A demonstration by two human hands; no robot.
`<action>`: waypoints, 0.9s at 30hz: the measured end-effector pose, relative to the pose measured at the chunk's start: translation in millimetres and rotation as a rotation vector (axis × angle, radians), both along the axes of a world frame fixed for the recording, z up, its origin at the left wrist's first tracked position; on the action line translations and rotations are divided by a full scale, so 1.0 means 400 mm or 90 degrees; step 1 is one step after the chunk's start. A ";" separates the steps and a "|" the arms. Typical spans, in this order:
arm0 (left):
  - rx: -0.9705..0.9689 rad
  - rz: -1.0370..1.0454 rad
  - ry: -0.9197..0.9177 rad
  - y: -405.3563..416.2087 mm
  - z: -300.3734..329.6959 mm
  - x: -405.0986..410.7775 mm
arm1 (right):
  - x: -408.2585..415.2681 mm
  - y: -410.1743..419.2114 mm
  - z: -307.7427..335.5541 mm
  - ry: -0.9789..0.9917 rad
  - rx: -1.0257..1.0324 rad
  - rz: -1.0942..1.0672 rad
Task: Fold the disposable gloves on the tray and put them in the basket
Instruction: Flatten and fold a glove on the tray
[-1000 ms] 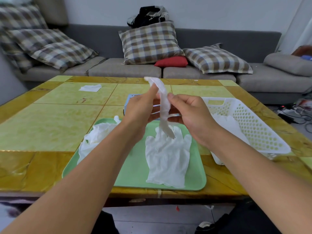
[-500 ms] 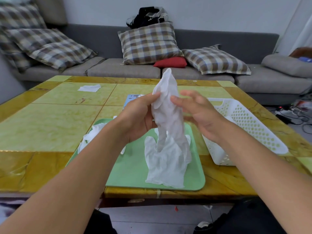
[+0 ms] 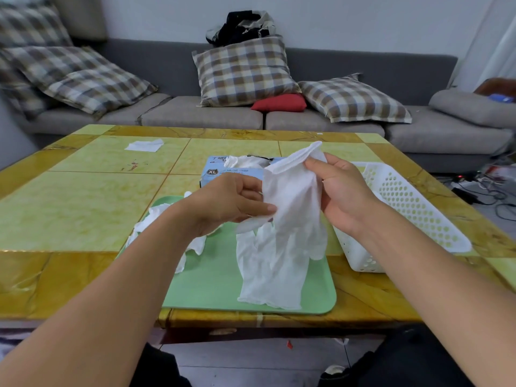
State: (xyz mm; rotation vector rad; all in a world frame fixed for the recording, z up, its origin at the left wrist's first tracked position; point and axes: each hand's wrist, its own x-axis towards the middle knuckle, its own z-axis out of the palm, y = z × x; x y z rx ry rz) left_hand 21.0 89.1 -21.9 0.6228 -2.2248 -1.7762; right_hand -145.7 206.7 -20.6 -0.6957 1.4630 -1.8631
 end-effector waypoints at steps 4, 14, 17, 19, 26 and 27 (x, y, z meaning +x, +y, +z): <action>0.037 0.073 0.006 -0.024 -0.002 0.007 | -0.008 0.009 -0.006 0.032 -0.004 -0.037; -0.008 0.061 0.000 -0.037 -0.016 -0.004 | 0.000 0.000 -0.006 -0.012 -0.042 -0.107; -0.149 0.031 -0.056 -0.023 -0.024 -0.014 | 0.004 -0.007 0.000 -0.026 -0.037 -0.108; -0.272 0.063 -0.077 -0.022 -0.024 -0.017 | 0.000 -0.008 0.005 -0.026 -0.050 -0.133; -0.435 0.114 -0.058 -0.034 -0.034 -0.014 | -0.013 -0.007 -0.003 -0.063 -0.046 -0.189; -0.441 0.125 -0.050 -0.038 -0.032 -0.013 | -0.014 -0.009 -0.003 -0.065 -0.044 -0.196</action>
